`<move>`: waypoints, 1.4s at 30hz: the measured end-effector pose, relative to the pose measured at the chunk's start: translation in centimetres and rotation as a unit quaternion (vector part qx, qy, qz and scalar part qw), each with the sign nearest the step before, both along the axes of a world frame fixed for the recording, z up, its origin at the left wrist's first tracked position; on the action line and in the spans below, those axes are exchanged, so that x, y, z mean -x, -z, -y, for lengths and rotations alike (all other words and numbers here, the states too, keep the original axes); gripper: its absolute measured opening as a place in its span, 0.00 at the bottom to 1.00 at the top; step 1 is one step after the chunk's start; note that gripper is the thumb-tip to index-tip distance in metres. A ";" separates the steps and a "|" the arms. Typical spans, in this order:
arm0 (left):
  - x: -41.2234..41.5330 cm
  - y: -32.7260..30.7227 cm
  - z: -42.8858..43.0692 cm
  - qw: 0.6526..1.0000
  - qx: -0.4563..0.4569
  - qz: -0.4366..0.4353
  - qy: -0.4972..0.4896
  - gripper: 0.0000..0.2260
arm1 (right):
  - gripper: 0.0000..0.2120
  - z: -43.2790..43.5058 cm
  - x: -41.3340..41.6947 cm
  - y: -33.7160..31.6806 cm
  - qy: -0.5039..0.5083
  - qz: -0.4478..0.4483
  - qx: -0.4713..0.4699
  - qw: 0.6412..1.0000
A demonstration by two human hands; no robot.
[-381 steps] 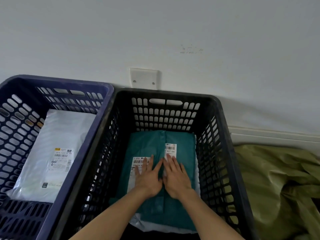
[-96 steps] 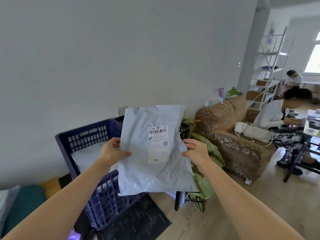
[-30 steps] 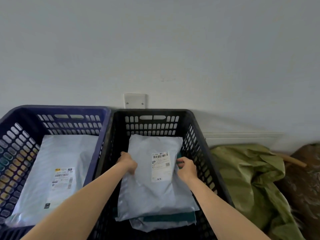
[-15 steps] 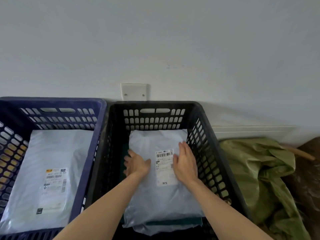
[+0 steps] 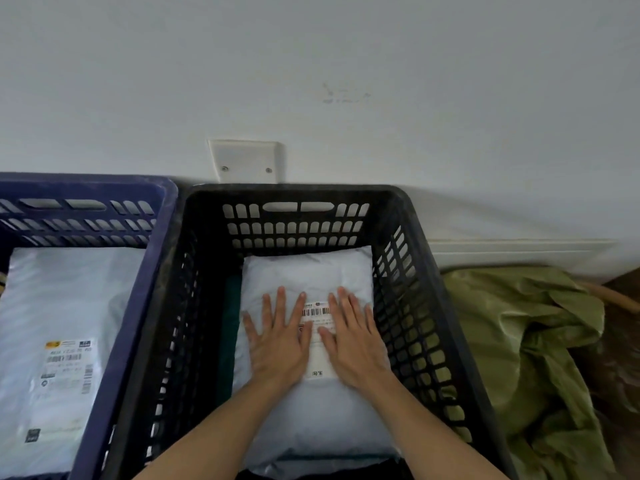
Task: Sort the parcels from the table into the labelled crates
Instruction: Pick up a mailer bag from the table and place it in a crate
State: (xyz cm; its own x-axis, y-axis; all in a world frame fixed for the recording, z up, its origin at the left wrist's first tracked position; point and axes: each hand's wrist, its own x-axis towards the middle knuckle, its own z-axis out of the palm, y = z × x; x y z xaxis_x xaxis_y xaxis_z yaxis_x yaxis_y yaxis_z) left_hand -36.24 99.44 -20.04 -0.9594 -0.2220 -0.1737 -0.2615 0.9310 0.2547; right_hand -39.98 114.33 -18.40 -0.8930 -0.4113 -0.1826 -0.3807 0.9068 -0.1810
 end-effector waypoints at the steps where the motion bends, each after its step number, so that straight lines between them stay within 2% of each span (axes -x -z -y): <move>1: 0.2 0.2 -0.2 1.000 0.004 0.000 0.000 0.25 | 0.30 -0.2 0.1 0.2 0.003 0.003 0.006 1.000; 13: 1.1 0.9 -0.8 0.999 0.030 0.034 0.004 0.26 | 0.30 -0.5 0.9 2.4 0.013 0.029 0.044 0.999; 25: 1.3 0.0 -0.2 0.998 -0.021 0.065 0.017 0.25 | 0.30 0.3 0.9 0.1 0.034 0.060 0.036 0.997; 35: -0.8 -4.0 0.8 0.991 -0.089 0.097 0.006 0.25 | 0.28 0.9 -0.2 -3.7 0.065 0.061 0.086 0.992; 42: -3.6 -8.5 1.8 0.997 -0.071 0.027 0.034 0.24 | 0.28 1.4 -2.4 -7.7 0.069 0.052 0.112 0.990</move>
